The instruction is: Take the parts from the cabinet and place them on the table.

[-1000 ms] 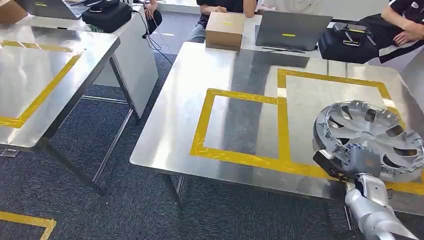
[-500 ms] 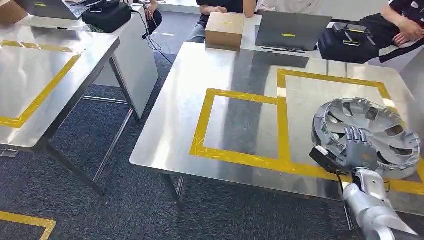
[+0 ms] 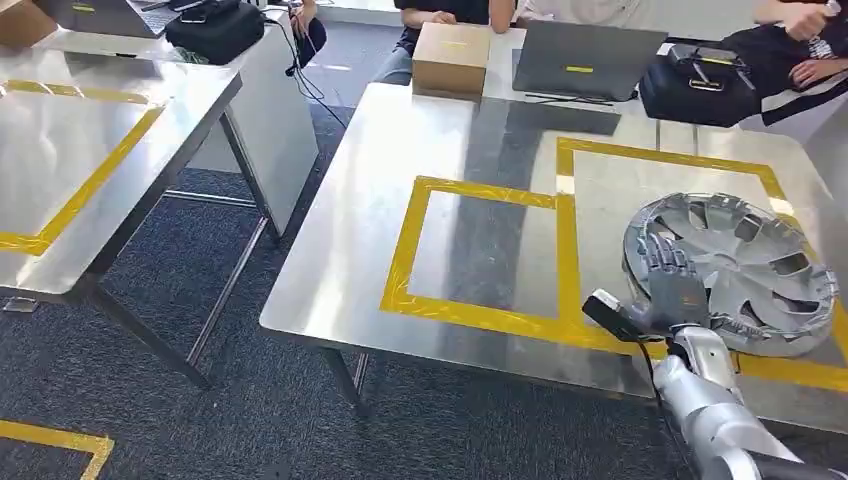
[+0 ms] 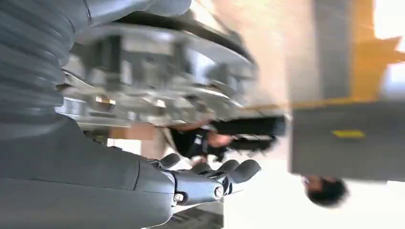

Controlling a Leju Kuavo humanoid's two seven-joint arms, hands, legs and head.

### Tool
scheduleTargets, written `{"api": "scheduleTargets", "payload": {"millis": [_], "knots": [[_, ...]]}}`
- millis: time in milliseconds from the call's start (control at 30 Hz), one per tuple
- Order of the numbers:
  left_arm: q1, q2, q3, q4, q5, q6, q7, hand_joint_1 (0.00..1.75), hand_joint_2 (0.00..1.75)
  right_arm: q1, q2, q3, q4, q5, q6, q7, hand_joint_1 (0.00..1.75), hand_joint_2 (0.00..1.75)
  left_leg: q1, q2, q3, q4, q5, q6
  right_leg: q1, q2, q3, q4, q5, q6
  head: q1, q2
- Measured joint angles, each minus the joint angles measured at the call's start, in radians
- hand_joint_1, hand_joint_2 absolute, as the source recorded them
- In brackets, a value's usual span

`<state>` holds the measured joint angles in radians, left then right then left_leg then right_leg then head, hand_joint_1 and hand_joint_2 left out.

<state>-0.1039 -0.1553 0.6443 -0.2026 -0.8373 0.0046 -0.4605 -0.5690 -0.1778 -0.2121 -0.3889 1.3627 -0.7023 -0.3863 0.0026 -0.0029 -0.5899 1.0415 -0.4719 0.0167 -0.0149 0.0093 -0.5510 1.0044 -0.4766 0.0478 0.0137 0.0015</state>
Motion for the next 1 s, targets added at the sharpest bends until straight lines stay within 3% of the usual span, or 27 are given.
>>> {"api": "scheduleTargets", "payload": {"millis": [67, 167, 267, 333, 500, 733, 1000], "knots": [[0.001, 0.0, 0.0, 0.0, -0.005, 0.002, 0.002, 0.0, 0.0, 0.011, 0.028, -0.005, -0.073, -0.055, 0.0, -0.073, 0.0, 1.75, 0.0, -0.001, 0.0, -0.001, 0.0, 0.0, 0.0, 0.0, 0.0, 0.0, 0.0, 0.0, 0.0, 0.0], [0.0, 0.0, 0.0, 0.0, -0.012, 0.002, 0.008, 0.0, 0.0, 0.031, 0.068, -0.016, -0.173, -0.257, 0.006, -0.186, 0.0, 1.75, 0.0, -0.002, 0.0, -0.002, 0.001, -0.001, 0.0, -0.002, -0.001, 0.0, -0.001, -0.001, 0.0, 0.0], [0.001, 0.0, 0.0, 0.0, -0.016, 0.002, 0.01, 0.0, 0.0, 0.148, 0.091, 0.019, -0.388, -0.505, 0.019, -0.181, 0.0, 1.75, 0.0, -0.012, -0.001, -0.002, 0.001, -0.001, 0.0, -0.011, 0.002, 0.0, -0.004, -0.002, 0.0, 0.0], [0.005, 0.001, 0.002, 0.0, -0.018, 0.002, 0.01, 0.0, 0.0, 0.235, 0.1, 0.065, -0.557, -0.554, 0.013, -0.151, 0.0, 1.75, 0.0, -0.013, -0.001, -0.002, 0.0, -0.002, 0.0, -0.011, 0.001, 0.0, -0.005, -0.003, 0.001, 0.0], [0.007, 0.003, 0.002, 0.0, -0.031, 0.004, 0.011, 0.0, 0.0, 0.414, 0.135, 0.16, -0.912, -0.651, 0.0, -0.257, 0.0, 1.75, 0.0, -0.012, -0.001, -0.004, -0.002, -0.004, 0.0, -0.01, -0.001, 0.0, -0.008, -0.005, 0.001, 0.0], [0.006, 0.011, 0.002, -0.001, -0.055, 0.009, 0.024, 0.0, 0.0, 0.582, 0.163, 0.359, -1.398, -0.874, 0.001, -0.267, 0.0, 1.75, 0.0, -0.011, 0.0, -0.005, -0.002, -0.006, 0.0, -0.01, -0.001, 0.0, -0.01, -0.007, 0.0, 0.0], [-0.003, 0.013, 0.002, -0.001, -0.07, 0.011, 0.053, 0.0, 0.0, 0.625, 0.168, 0.51, -1.672, -0.933, 0.003, -0.266, 0.0, 1.75, 0.0, -0.01, 0.001, -0.005, -0.002, -0.006, 0.0, -0.009, 0.0, 0.0, -0.011, -0.008, 0.0, 0.0]]}}
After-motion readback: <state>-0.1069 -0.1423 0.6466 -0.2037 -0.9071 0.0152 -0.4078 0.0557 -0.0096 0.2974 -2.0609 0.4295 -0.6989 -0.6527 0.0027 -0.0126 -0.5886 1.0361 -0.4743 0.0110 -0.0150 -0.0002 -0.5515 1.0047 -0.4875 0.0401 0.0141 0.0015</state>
